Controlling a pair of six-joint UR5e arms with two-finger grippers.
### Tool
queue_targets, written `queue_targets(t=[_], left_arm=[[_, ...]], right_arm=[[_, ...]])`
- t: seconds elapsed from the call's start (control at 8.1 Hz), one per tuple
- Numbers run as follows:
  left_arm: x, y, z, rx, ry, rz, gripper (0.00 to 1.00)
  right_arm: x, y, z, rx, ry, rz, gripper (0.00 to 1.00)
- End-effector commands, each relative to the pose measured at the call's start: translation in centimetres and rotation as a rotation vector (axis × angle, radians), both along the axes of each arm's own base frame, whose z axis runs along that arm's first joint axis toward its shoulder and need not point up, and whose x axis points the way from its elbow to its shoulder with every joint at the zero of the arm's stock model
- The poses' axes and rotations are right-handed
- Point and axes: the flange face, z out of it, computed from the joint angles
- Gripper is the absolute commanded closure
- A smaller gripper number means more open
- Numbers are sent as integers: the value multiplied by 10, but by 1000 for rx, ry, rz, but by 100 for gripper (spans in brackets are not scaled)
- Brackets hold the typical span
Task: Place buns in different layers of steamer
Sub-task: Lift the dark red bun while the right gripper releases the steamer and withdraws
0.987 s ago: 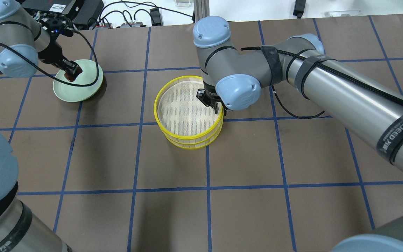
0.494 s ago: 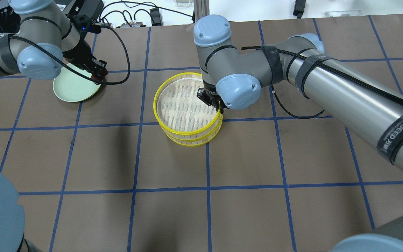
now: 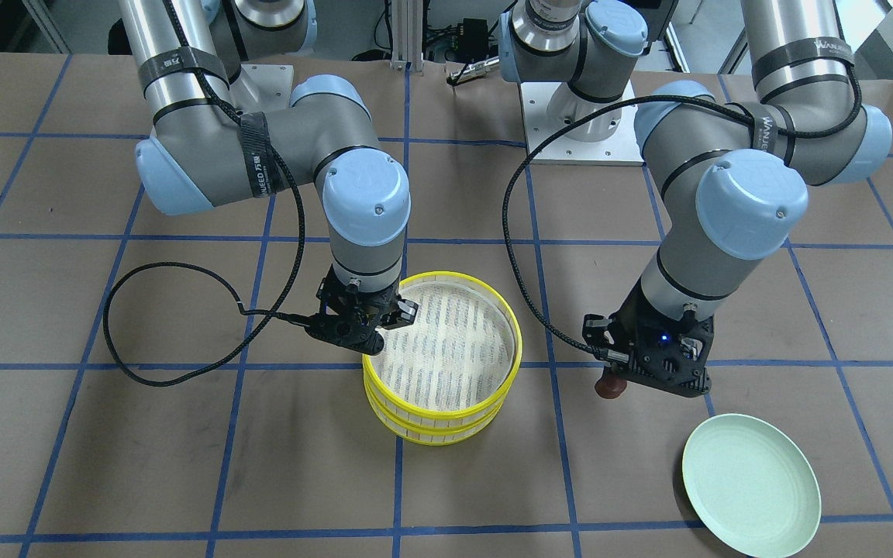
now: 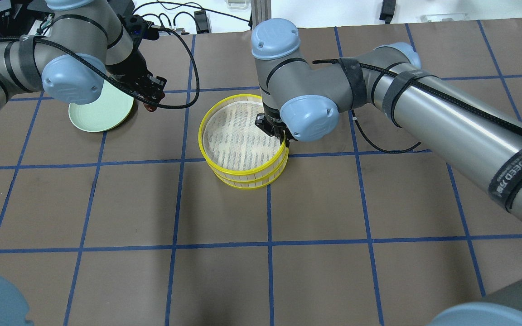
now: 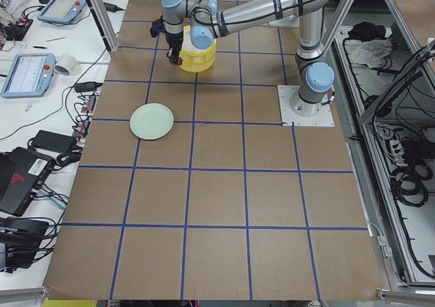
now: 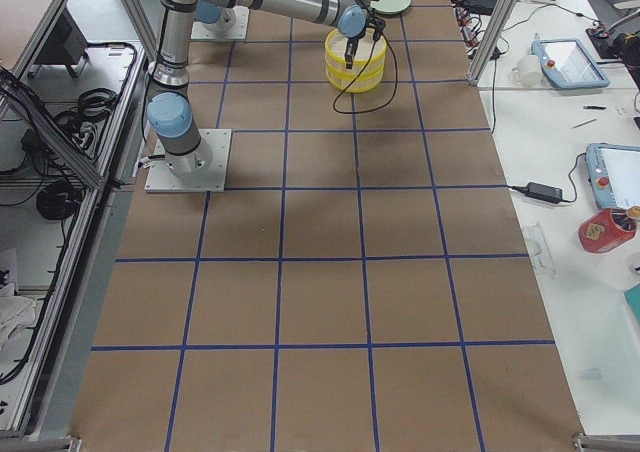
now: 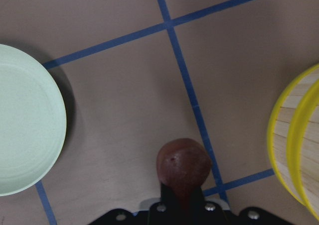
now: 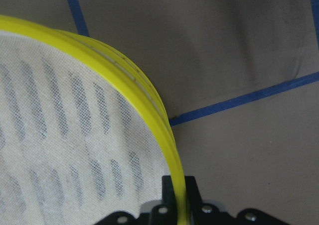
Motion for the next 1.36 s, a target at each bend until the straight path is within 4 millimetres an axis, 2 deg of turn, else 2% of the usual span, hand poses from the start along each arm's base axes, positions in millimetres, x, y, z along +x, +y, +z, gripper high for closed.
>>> queue_targets(t=[0.0,0.12,0.25,0.37,0.49,0.74,0.99,1.11,1.23], left_arm=[[-20,8,7,2,3,14,100],[-20,8,7,3,3,14,100],[-20,8,9,-2,3,14,100],[-20,8,8,0,3,14,100],[-20,8,8,0,5,12,100],[-21,11,9,12,5,10,100],[-23,13,12,15,10,9,100],[-29,16,13,17,16,5,100],[-47,23,22,9,21,8,100]], right_arm=[[-1,0,-1,-2,12,1,22],[-2,-1,1,-5,11,1,6],[-2,-1,1,-5,11,1,1],[-4,-2,3,-8,10,-2,0],[-14,-6,11,-18,3,-14,0],[-43,-10,50,-70,-12,-42,0],[-89,-5,102,-102,-22,-91,0],[-114,9,130,-79,-12,-66,0],[-136,26,157,-61,-6,-41,0]])
